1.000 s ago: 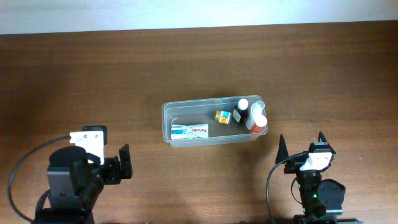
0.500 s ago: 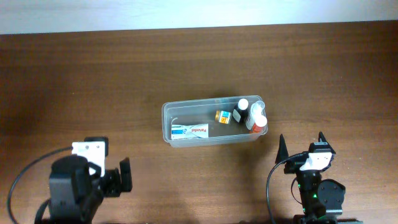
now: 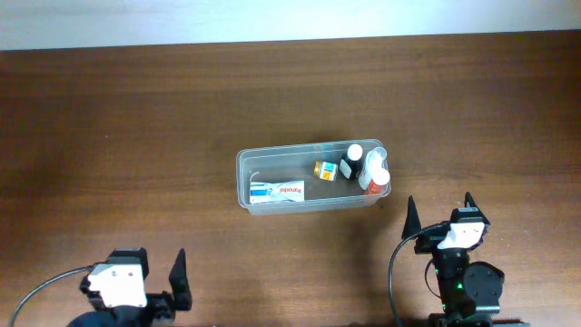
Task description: Pack container
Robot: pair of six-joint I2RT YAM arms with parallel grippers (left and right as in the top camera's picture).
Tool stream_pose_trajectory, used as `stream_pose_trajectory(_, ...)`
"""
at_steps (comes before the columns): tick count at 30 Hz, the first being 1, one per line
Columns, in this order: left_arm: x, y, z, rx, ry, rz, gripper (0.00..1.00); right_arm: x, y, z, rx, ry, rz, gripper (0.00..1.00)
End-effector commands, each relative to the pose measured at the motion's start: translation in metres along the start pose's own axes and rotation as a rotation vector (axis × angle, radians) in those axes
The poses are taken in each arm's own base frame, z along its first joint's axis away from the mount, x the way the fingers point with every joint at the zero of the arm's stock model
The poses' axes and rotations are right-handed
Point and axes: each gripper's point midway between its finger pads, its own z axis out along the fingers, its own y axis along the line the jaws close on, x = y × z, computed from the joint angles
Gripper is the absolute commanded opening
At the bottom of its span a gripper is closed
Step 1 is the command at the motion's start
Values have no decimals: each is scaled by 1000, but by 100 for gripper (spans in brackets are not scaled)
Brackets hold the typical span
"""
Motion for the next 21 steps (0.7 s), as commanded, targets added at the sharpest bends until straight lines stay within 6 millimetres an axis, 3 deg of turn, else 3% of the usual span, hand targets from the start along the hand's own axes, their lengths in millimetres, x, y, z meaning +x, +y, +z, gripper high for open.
stream_pose_trajectory(1, 14, -1, 24, 12, -35, -16, 99, 1, 4, 0, -20, -2, 1, 98)
stream_pose_trajectory(8, 2, -3, 74, 27, -278, -11, 99, 1, 4, 0, -20, -2, 1, 98)
stream_pose_trajectory(14, -10, -3, 88, 31, -520, 1, 100, 1, 4, 0, -20, -2, 1, 98)
stream_pose_trajectory(17, -4, -2, 95, 29, -559, 12, 99, 1, 4, 0, -20, -2, 1, 98)
stream_pose_trajectory(21, 28, -3, 114, 34, -443, 11, 99, 1, 4, 0, -20, -2, 1, 98)
